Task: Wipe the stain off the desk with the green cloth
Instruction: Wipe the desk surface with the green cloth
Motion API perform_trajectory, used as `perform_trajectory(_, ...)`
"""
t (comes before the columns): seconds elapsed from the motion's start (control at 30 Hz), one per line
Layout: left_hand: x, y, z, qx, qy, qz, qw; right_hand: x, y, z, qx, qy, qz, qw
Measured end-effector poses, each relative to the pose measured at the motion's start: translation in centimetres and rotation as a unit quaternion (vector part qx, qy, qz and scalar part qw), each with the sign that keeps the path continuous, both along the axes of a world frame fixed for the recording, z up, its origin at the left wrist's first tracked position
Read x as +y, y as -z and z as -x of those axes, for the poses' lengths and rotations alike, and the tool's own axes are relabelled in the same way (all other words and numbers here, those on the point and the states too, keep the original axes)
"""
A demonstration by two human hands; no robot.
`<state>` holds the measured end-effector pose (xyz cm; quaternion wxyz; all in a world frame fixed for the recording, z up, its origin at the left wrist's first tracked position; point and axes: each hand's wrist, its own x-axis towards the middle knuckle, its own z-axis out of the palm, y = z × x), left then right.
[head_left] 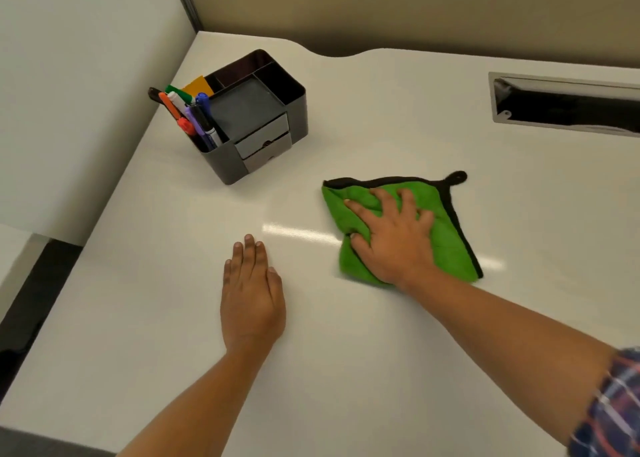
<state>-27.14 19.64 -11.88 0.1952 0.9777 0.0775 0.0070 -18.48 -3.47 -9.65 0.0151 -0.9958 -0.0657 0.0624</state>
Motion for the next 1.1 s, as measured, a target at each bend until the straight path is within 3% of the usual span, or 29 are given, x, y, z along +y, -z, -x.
perform_trajectory(0.13, -0.2, -0.1, 0.3, 0.001, -0.008, -0.012, 1.000, -0.5, -0.2, 7.3, 0.021, -0.121, -0.063, 0.990)
perform_trajectory(0.3, -1.0, -0.5, 0.8, 0.006, -0.010, -0.039, 0.999, -6.7, 0.2, 22.4, 0.091, -0.150, -0.105, 0.979)
perform_trajectory(0.4, -4.0, -0.7, 1.9, 0.020, -0.034, -0.037, 0.999, -13.4, -0.3, 27.7, 0.113, -0.074, -0.094, 0.986)
perform_trajectory(0.53, -10.0, -0.7, 4.3, 0.031, 0.001, -0.023, 0.999, -21.4, -1.2, 28.4, 0.079, 0.072, -0.057, 0.993)
perform_trajectory(0.7, -11.5, -0.2, 5.0, 0.020, 0.033, -0.013, 0.999, -26.4, -0.8, 20.3, 0.005, 0.262, -0.021, 0.965)
perform_trajectory(0.8, -11.6, 0.0, 4.9, 0.011, 0.032, -0.014, 0.999, -25.8, -0.6, 13.9, -0.003, 0.316, -0.020, 0.949)
perform_trajectory(0.93, -11.6, 0.1, 4.8, 0.012, 0.022, -0.003, 1.000, -21.4, -0.5, 10.2, 0.000, 0.216, -0.006, 0.976)
perform_trajectory(1.1, -11.7, -0.2, 5.0, 0.008, 0.006, 0.022, 1.000, -18.4, 0.2, 18.5, 0.013, 0.025, -0.045, 0.999)
